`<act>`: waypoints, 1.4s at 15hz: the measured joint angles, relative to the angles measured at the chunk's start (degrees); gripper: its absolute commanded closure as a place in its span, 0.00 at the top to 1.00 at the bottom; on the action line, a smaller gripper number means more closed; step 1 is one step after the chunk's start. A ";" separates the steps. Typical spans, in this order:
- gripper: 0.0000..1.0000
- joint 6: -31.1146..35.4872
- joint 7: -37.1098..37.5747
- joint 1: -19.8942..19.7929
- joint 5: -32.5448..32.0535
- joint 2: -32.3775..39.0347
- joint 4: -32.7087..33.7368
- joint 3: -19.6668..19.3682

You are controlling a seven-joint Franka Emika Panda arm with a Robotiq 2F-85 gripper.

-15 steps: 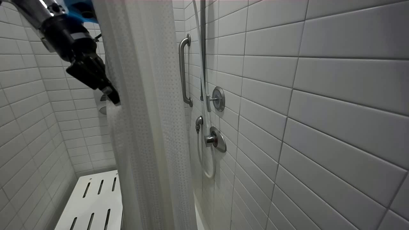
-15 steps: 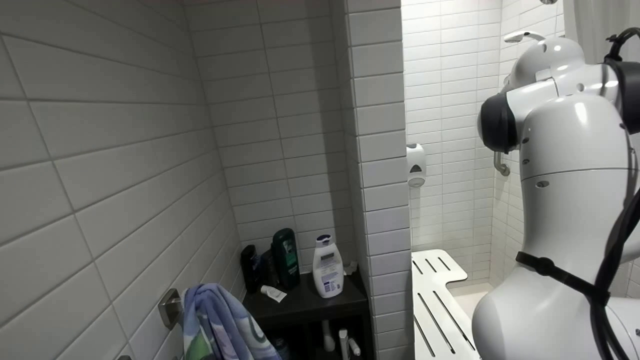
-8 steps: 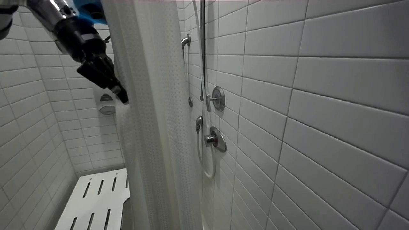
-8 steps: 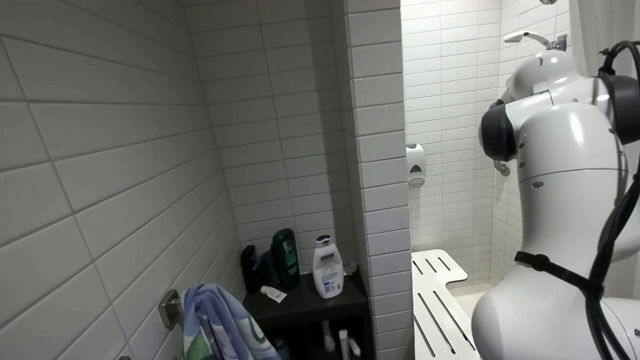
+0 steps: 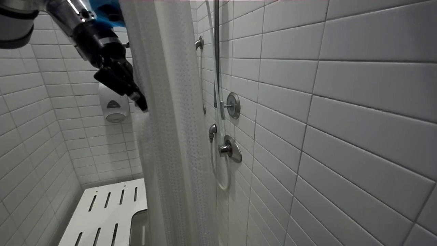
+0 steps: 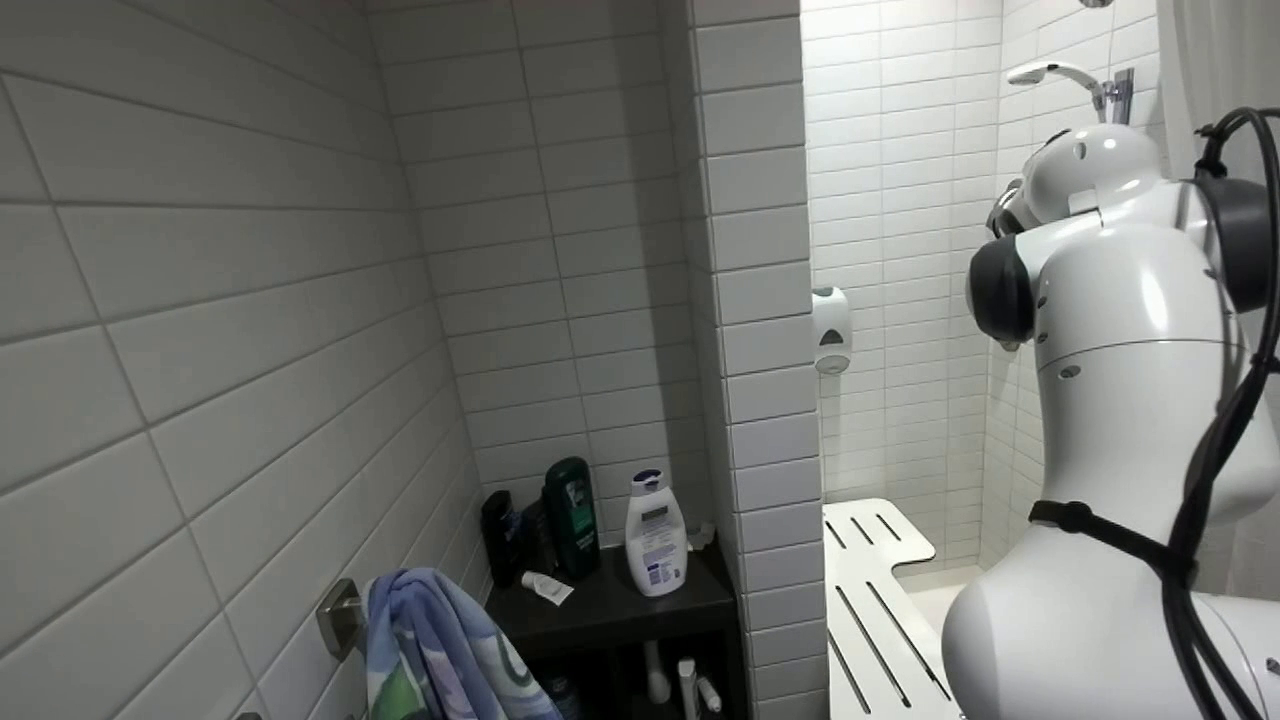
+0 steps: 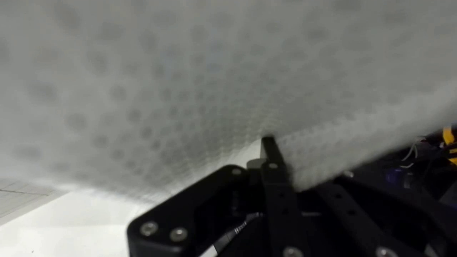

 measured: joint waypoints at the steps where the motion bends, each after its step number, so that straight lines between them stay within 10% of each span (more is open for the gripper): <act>1: 0.00 -0.75 0.25 -0.40 0.00 0.71 1.15 0.01; 21: 0.00 -9.53 6.26 -5.94 0.24 13.11 21.44 0.11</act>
